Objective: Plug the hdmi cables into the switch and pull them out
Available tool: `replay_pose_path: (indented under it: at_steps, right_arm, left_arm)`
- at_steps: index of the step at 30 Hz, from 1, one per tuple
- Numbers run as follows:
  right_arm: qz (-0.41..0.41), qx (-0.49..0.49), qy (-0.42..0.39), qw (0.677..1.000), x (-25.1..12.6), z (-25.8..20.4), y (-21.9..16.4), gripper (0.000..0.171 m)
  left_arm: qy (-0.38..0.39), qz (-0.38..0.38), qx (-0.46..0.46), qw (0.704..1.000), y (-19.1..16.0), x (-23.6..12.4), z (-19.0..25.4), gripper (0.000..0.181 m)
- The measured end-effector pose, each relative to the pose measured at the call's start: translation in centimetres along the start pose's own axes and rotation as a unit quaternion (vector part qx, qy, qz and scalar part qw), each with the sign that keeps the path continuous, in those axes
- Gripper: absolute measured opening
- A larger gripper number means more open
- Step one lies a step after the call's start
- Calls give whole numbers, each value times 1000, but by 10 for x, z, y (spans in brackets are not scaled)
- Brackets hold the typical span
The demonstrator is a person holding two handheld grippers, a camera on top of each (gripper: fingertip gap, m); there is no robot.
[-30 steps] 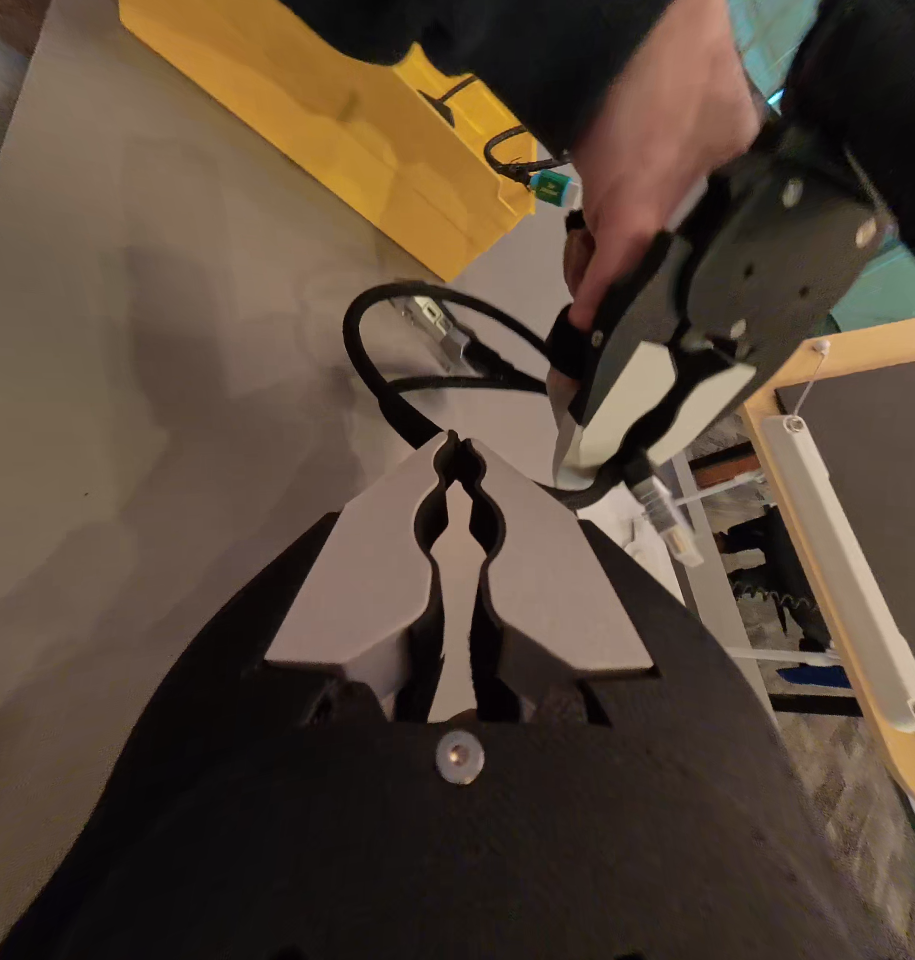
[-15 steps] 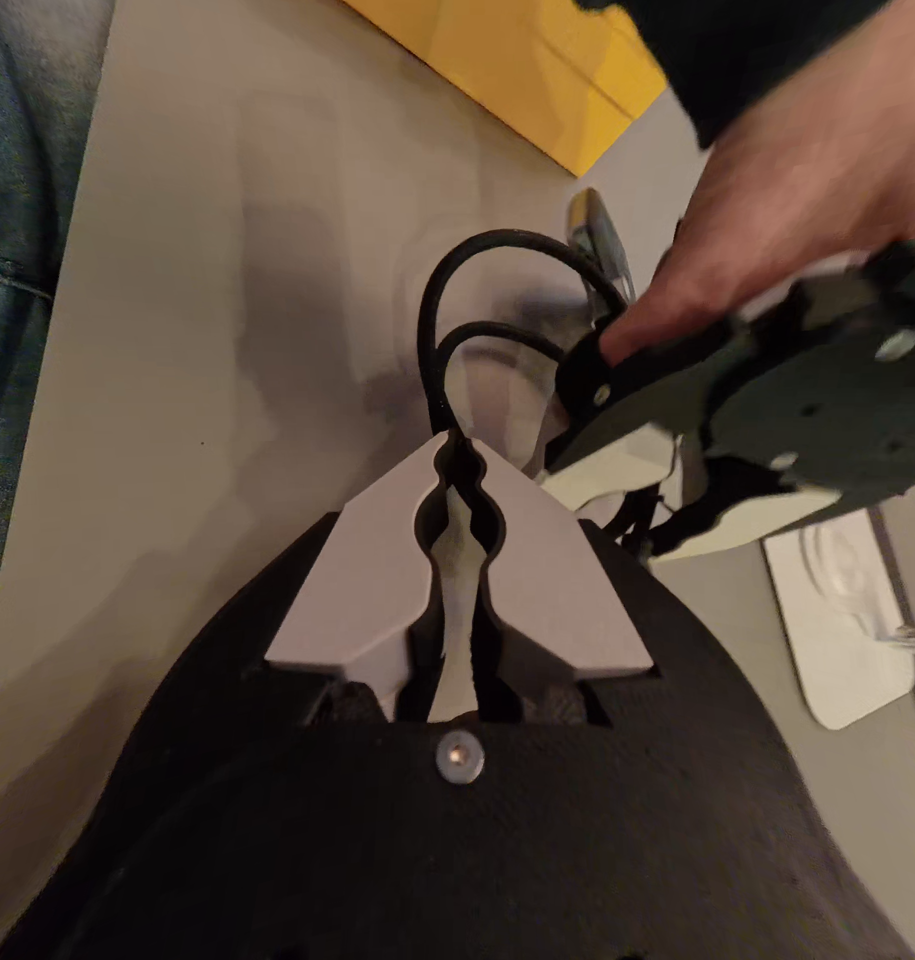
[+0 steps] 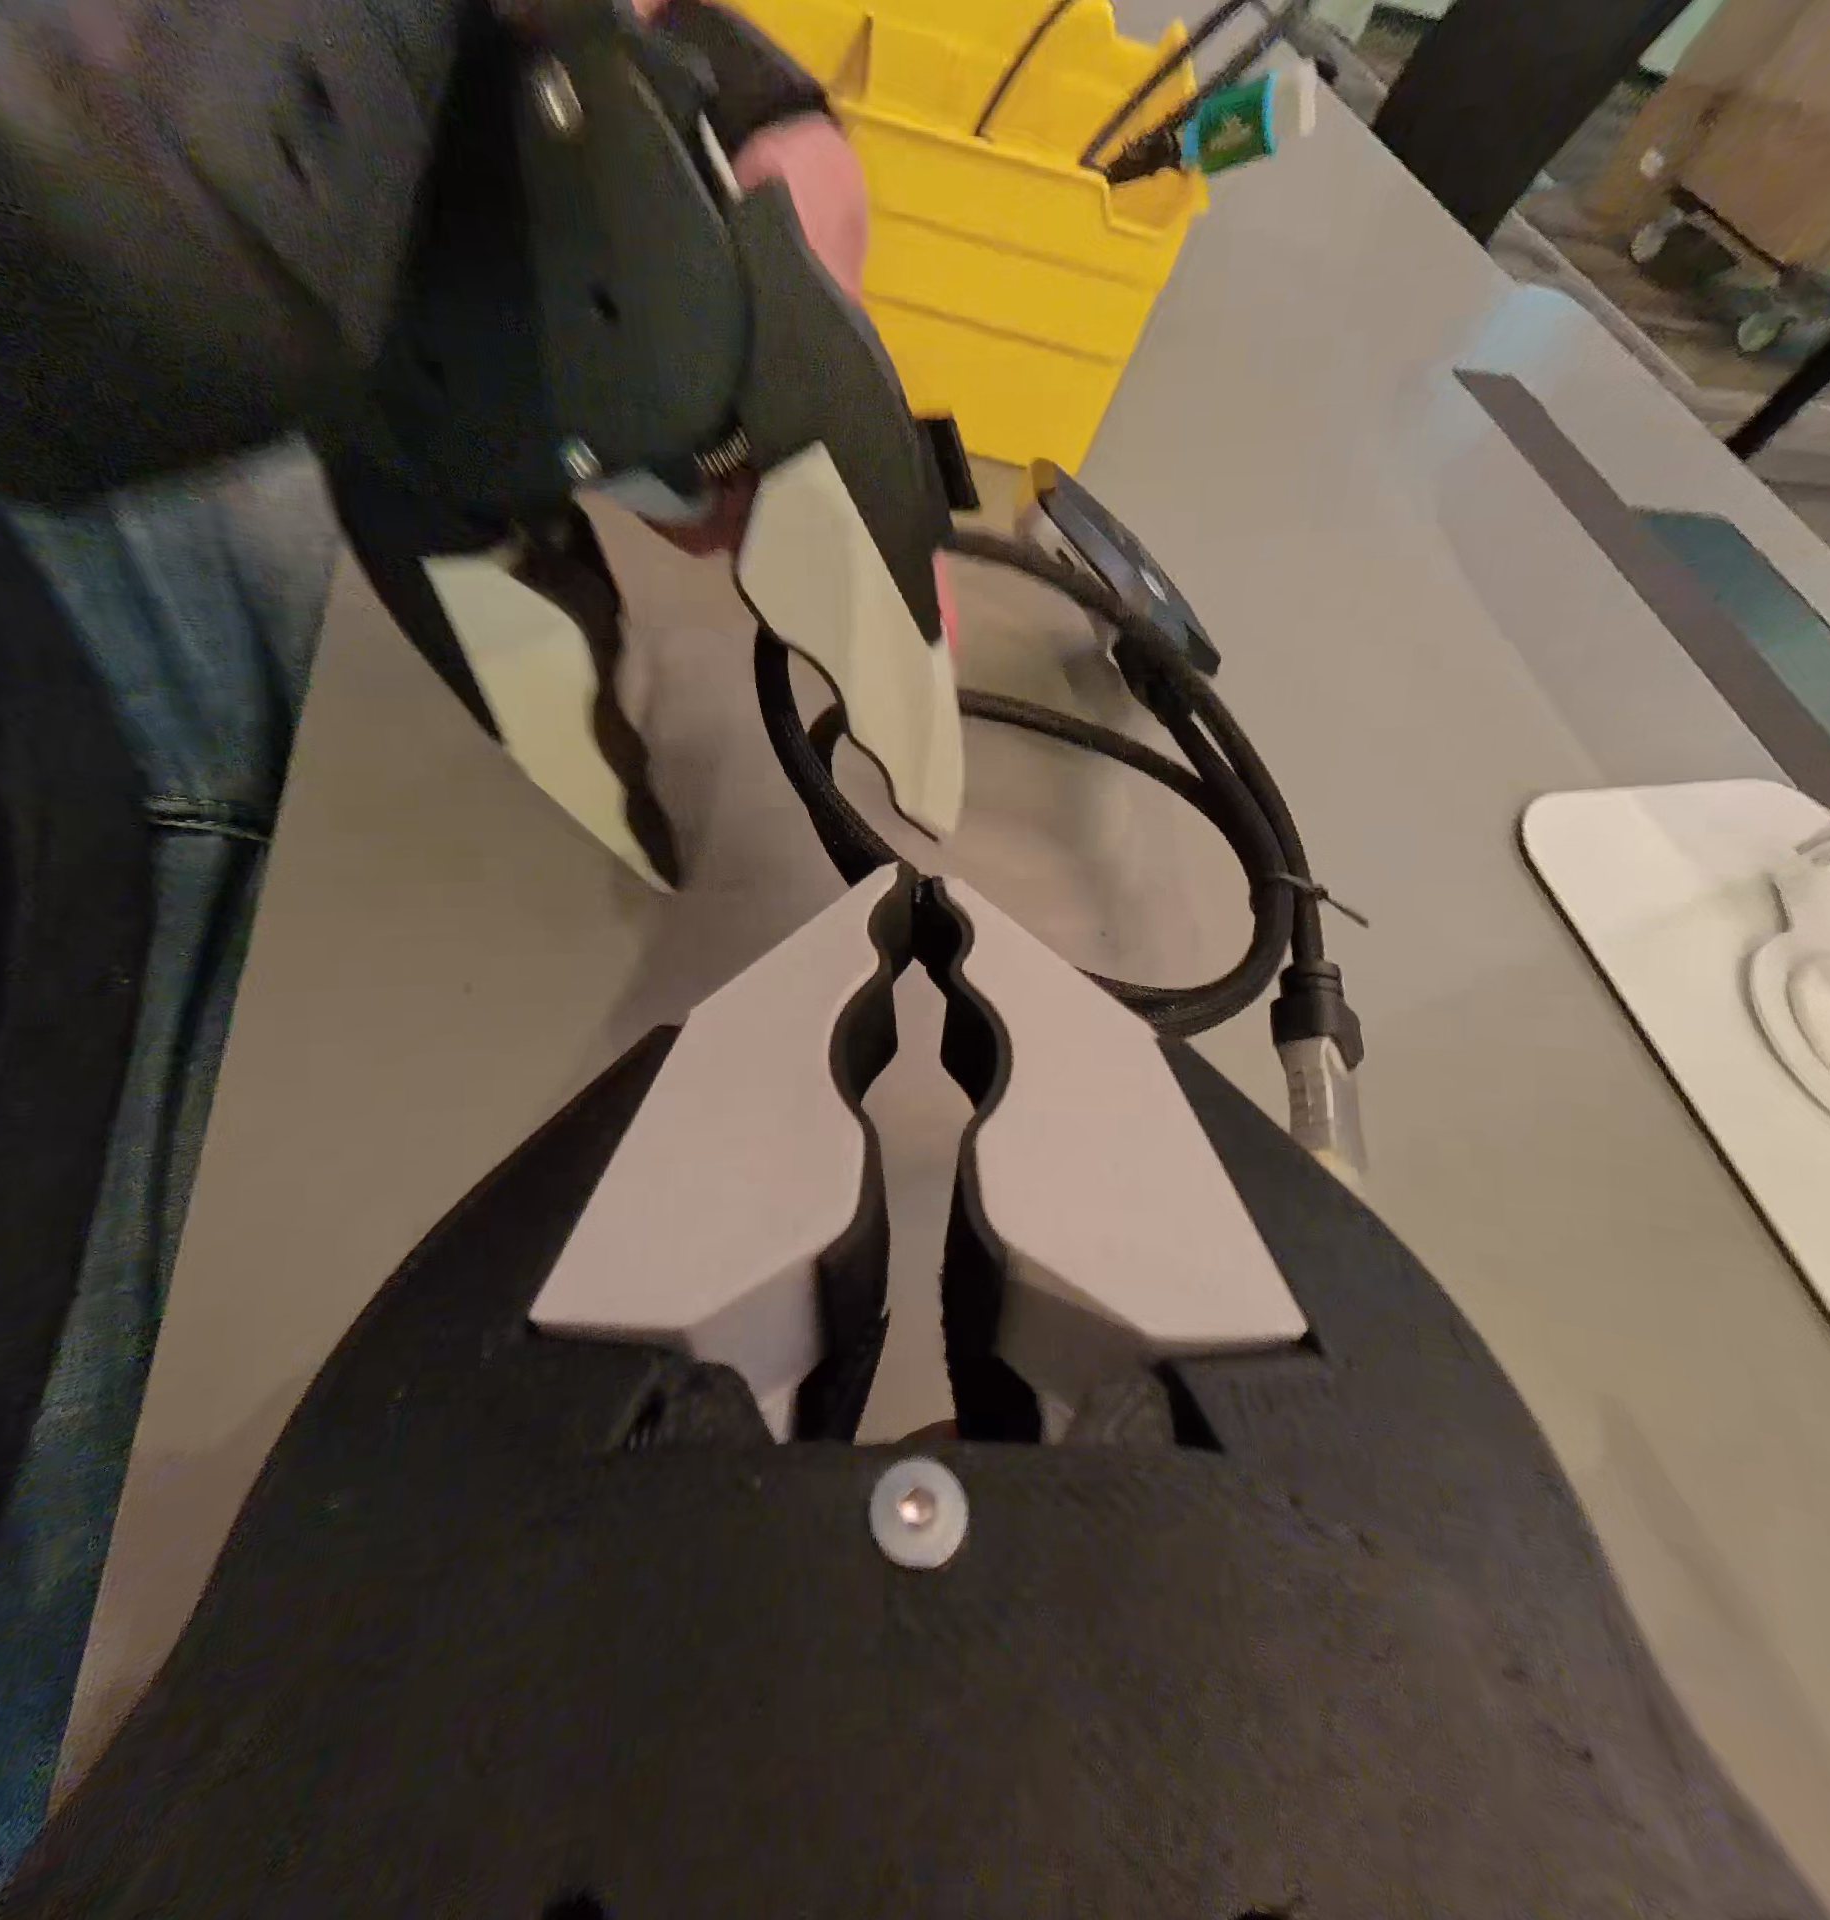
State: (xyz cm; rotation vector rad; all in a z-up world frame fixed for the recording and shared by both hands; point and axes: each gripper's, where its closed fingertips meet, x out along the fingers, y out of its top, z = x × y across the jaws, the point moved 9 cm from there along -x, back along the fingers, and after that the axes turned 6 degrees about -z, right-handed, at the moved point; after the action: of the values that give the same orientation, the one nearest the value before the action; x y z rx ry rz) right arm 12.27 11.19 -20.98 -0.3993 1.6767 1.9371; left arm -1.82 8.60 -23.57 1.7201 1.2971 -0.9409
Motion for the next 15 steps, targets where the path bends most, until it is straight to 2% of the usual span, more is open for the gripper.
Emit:
replay_pose_path:
  at_steps: [2, 3, 5, 8, 15]
  right_arm:
    - [3, -8, 10, 1000, -3, -3, 4, 0]
    - [12, -7, 17, 1000, -5, -4, 6, 0]
    - [39, -2, 34, 999, -10, -5, 10, 0]
    - [60, 2, 61, 996, -13, -6, 13, 0]
    - [23, -34, 80, 996, -19, -8, 10, 0]
  left_arm:
    - [-7, 26, -14, 1000, 4, 5, 0, 61]
    - [-8, 24, -16, 1000, 5, 7, -2, 50]
    - [-15, 12, 4, 1000, 6, 11, -2, 32]
    - [-45, 45, 22, 998, 12, 12, -1, 16]
    - [-69, 51, 40, 995, 14, 11, -6, 7]
